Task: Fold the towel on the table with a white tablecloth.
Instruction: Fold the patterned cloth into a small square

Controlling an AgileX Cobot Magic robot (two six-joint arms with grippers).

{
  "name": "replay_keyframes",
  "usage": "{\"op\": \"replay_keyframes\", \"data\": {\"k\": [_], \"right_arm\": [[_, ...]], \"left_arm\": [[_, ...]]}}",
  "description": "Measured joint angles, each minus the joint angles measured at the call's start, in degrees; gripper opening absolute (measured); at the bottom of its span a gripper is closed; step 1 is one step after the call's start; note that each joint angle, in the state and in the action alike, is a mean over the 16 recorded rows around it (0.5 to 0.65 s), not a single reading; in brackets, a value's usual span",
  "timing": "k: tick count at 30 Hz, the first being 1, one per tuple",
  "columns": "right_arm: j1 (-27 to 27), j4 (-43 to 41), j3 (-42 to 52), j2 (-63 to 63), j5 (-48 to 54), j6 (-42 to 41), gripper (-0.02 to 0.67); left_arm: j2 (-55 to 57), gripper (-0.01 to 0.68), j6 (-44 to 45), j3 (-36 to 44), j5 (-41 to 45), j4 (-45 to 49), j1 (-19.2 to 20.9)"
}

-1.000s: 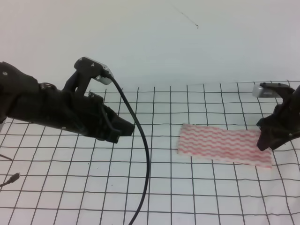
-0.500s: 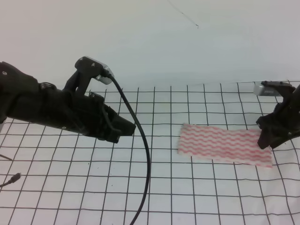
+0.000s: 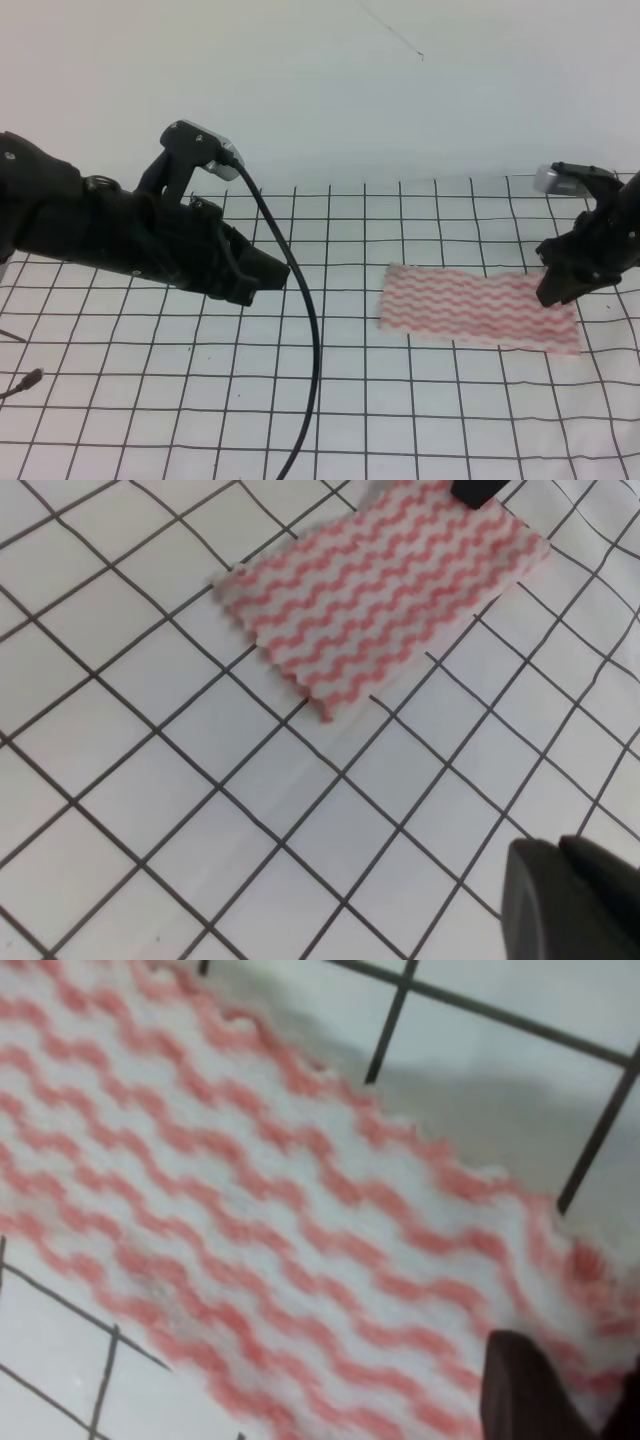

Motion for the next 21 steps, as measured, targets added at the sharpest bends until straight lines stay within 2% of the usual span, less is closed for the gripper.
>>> {"op": "replay_keyframes", "data": {"k": [7,11,14,21], "right_arm": [[0.00,-3.43,-0.04,-1.86,-0.43,1.01,0.083],[0.00,-6.44,-0.22,-3.49,-0.50,1.79,0.090],[0.00,-8.89,-0.36,-4.69,-0.69,2.47,0.133],[0.00,-13.97,-0.68,-6.35,-1.83,4.97,0.286]], "left_arm": [[-0.04,-0.001,-0.02,0.00,0.00,0.00,0.00],[-0.06,-0.001,-0.07,0.00,0.00,0.00,0.00],[-0.06,-0.001,-0.11,0.00,0.00,0.00,0.00],[-0.06,-0.001,-0.19,0.00,0.13,0.00,0.00]]}}
